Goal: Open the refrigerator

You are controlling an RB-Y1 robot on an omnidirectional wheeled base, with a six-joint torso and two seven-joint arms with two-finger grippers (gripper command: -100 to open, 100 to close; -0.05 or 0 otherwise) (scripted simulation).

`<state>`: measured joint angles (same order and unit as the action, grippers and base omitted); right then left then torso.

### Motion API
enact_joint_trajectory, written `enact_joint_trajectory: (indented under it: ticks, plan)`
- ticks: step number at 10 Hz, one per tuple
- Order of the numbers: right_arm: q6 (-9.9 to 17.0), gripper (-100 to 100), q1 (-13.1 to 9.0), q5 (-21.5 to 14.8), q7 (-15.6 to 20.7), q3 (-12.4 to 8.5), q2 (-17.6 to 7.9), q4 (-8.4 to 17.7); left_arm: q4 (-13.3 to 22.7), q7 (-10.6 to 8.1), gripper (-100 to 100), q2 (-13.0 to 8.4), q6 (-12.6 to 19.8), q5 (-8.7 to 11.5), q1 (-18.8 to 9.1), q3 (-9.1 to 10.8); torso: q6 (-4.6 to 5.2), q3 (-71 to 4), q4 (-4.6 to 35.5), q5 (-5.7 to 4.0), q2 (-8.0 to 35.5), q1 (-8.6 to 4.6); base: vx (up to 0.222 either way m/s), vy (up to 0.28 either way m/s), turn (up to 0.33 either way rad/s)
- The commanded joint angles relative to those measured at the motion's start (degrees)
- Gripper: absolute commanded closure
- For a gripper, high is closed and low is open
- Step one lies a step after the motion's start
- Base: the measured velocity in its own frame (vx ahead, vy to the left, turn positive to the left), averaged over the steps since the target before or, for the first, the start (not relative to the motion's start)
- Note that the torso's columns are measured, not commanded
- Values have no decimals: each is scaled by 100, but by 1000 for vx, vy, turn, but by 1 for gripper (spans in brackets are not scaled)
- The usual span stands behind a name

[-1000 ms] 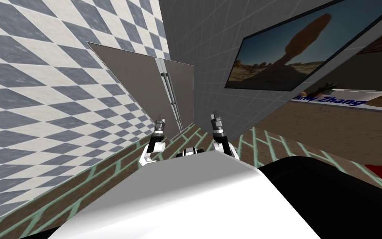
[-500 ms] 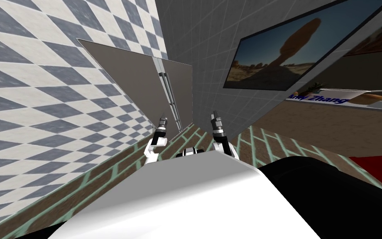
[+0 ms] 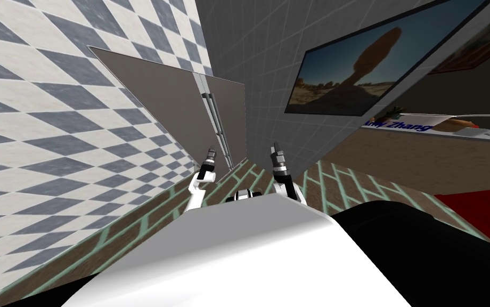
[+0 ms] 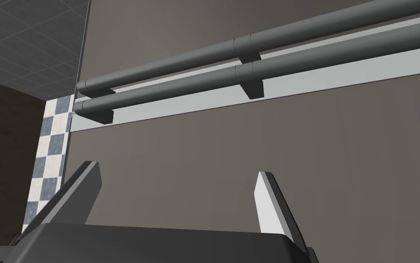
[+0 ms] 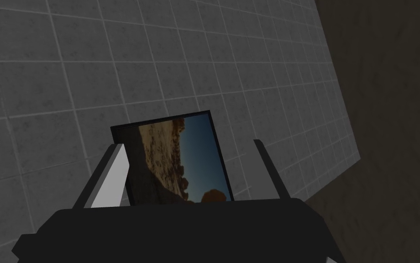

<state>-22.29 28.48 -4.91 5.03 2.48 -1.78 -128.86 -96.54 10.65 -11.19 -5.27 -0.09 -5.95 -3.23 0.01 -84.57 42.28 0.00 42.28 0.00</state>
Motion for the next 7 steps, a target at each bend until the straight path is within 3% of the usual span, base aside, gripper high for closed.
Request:
enact_joint_trajectory:
  ticks: [1, 7]
  plan:
    - [0, 0, 0, 0, 0, 0, 0, 0, 432, 94, -100, -33, 214, -42, -428, 1, -2, 0, 0, 0, 1, -1, 12, 22, -76]
    - [0, 0, 0, 0, 0, 0, 0, 0, 1362, 272, -100, -101, 630, -127, -1319, 6, -2, 1, 0, 0, 2, -2, 11, 25, -54]
